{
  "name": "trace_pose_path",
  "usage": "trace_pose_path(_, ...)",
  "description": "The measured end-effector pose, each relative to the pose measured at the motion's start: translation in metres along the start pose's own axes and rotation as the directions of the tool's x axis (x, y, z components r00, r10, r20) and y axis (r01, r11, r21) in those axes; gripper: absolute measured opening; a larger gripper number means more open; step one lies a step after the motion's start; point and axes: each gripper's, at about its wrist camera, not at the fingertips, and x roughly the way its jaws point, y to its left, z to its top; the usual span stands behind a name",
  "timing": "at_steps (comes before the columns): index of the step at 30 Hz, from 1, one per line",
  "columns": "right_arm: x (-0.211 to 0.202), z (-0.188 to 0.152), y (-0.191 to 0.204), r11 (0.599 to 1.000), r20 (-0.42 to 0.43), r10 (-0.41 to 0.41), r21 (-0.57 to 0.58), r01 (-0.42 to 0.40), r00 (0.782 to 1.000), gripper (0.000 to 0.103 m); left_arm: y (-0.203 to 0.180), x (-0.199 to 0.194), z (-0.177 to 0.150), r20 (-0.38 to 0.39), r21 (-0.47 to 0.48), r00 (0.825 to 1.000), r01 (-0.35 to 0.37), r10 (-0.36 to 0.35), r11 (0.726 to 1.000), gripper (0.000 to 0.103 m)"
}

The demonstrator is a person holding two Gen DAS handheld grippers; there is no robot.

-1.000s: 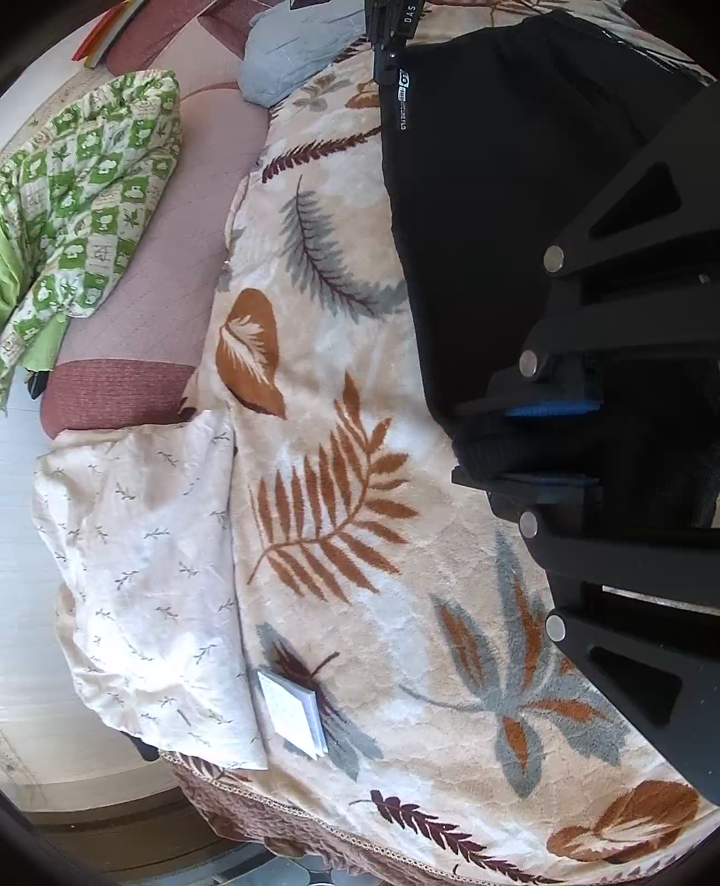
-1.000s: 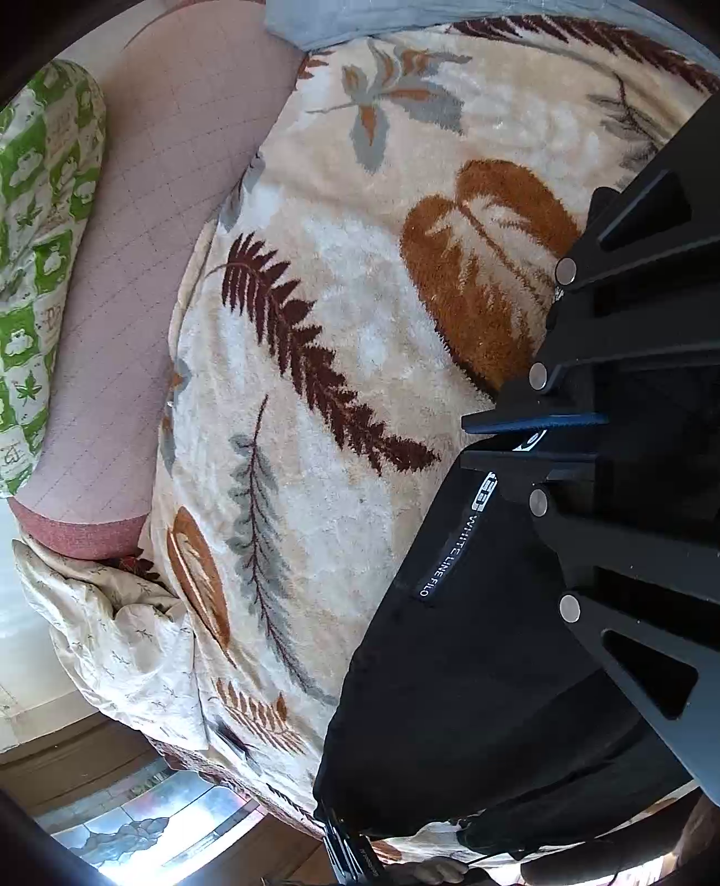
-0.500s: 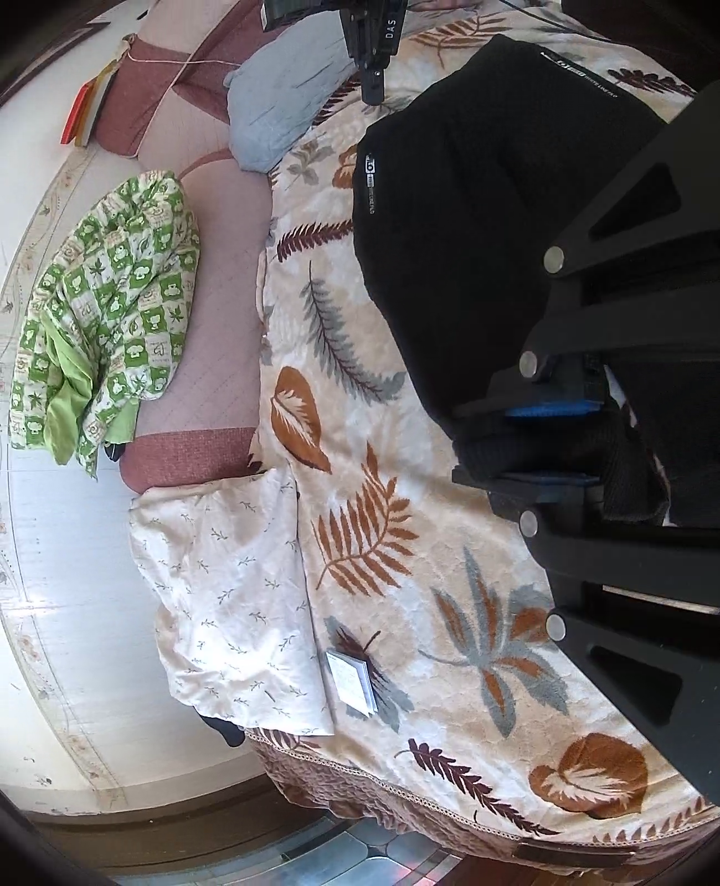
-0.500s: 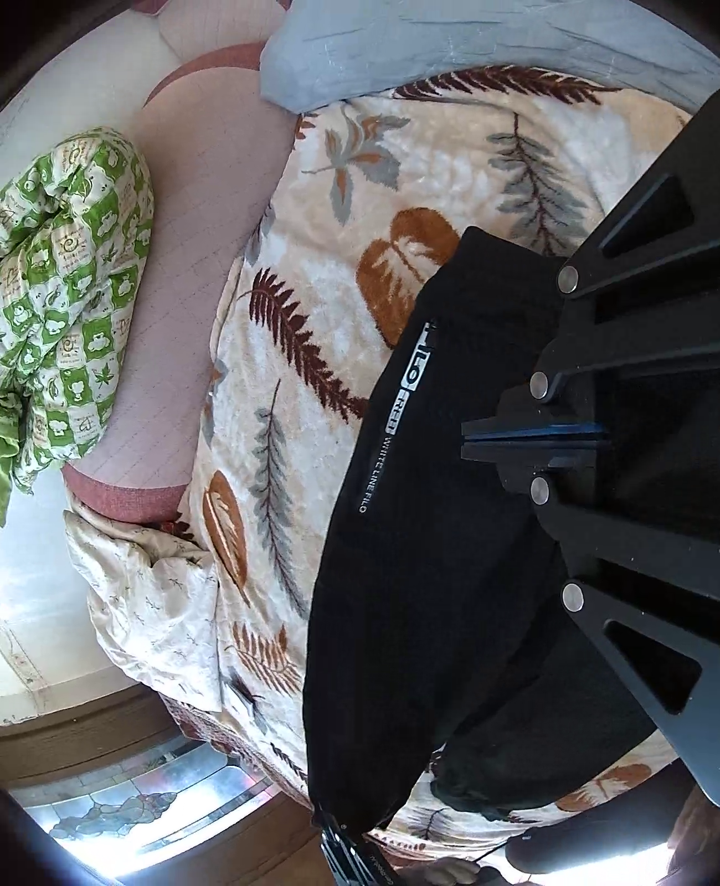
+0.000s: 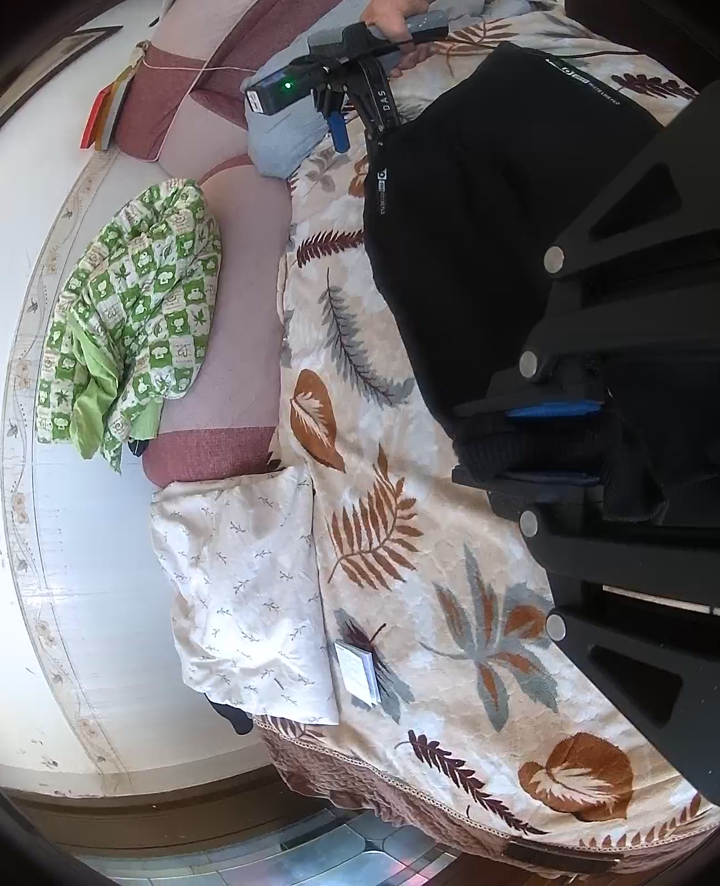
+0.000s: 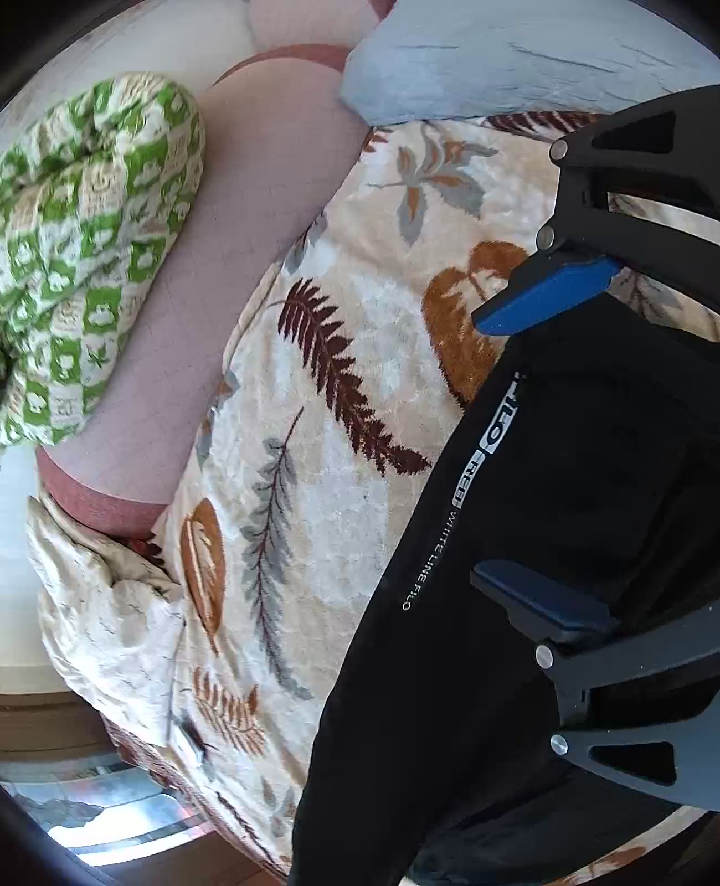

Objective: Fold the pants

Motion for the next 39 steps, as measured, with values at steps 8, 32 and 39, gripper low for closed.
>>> trace_pose_path(8, 0.068, 0.019, 0.006, 0.977, -0.152, 0.120, -0.158, -0.144, 0.981, 0.078, 0.019, 0.011, -0.003, 0.004, -0.081, 1.000, 0.011, -0.011, 0.997, 0.014)
trace_pose_path(32, 0.031, -0.001, 0.015, 0.978, -0.100, 0.167, -0.112, -0.177, 0.981, 0.008, 0.027, 0.009, -0.010, 0.002, -0.161, 1.000, -0.021, 0.022, 0.987, 0.014)
trace_pose_path(39, -0.039, -0.021, 0.028, 0.995, -0.001, 0.073, -0.067, -0.073, 0.997, 0.008, 0.017, -0.023, -0.019, 0.042, -0.099, 0.998, -0.031, 0.036, 0.995, 0.014)
